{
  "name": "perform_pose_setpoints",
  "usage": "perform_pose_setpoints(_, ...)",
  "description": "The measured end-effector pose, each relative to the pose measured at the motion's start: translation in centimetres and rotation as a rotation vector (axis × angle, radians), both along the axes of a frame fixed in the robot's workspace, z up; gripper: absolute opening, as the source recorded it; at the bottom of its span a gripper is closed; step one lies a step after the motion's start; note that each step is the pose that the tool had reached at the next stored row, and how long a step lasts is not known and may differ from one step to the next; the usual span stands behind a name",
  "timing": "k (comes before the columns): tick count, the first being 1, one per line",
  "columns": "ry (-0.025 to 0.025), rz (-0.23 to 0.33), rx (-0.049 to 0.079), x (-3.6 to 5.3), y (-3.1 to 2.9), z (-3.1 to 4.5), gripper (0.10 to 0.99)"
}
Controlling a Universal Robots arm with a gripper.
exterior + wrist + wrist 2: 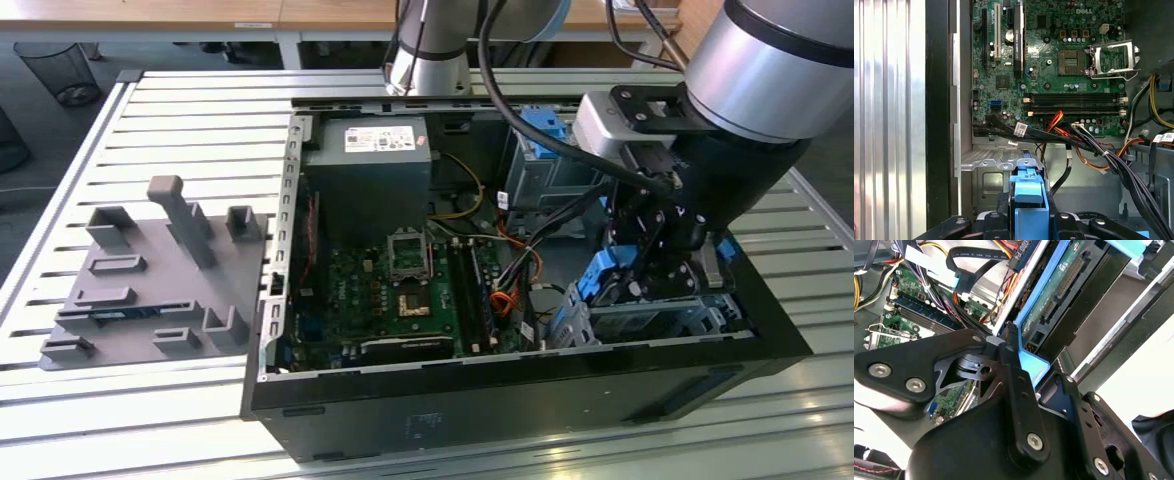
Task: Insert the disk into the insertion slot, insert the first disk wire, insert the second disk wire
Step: 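Insert the disk into the insertion slot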
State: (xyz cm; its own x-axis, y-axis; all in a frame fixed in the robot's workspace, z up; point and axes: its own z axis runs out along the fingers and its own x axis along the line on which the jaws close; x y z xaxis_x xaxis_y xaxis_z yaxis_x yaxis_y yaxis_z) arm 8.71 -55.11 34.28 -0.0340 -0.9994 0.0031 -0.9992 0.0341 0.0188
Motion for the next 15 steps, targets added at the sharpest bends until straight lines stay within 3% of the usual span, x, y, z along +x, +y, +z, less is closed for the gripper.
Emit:
perform_pose_setpoints(2, 0.0, 0.0, 0.0, 0.0, 0.0, -0.04, 0.373)
perform_pose_setpoints(3, 0.0001, 0.0, 0.0, -0.01, 0.0, -0.06, 0.439)
perform_pose_setpoints(8, 0.0, 0.0, 0.0, 0.0, 0.0, -0.16, 0.424)
perform_pose_setpoints(9, 0.0, 0.0, 0.0, 0.0, 0.0, -0.21, 0.361)
perform_pose_setpoints(10, 0.0, 0.0, 0.0, 0.0, 0.0, -0.29, 0.361)
perform_pose_setpoints(12, 0.0, 0.0, 0.0, 0.0, 0.0, -0.43, 0.243)
perform_pose_setpoints(13, 0.0, 0.0, 0.0, 0.0, 0.0, -0.47, 0.243)
perform_pose_setpoints(15, 0.0001, 0.0, 0.0, 0.01, 0.0, -0.46, 0.125)
